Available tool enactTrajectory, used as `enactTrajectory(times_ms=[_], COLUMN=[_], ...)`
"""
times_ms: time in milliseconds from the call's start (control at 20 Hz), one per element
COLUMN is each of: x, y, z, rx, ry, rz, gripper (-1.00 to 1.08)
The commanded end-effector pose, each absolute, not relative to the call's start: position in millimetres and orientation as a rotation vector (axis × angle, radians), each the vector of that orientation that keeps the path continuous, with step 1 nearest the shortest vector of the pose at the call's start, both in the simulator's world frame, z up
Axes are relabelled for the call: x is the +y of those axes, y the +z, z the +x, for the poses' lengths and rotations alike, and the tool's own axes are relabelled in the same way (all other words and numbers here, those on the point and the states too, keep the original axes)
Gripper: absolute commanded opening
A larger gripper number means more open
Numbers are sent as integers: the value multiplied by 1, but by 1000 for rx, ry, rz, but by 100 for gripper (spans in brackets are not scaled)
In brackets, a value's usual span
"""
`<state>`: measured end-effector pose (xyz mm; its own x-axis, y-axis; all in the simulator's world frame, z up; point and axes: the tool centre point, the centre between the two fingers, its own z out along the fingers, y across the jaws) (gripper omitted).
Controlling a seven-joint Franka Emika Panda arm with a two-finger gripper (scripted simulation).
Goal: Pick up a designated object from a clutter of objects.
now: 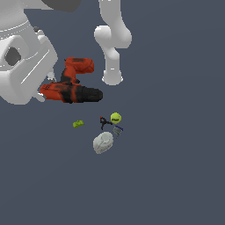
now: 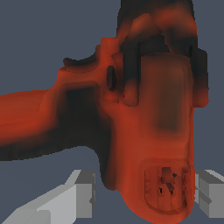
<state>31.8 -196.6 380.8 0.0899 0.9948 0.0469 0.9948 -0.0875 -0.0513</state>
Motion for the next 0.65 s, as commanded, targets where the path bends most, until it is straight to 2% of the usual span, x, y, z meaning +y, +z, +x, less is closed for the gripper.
enactTrajectory(times_ms=[0, 600], x=[-207, -224], y=[395, 413], z=[32, 33], rx=[-2078, -2078], ry=[-3, -3], rz=[-2269, -2270], gripper=[-100, -100])
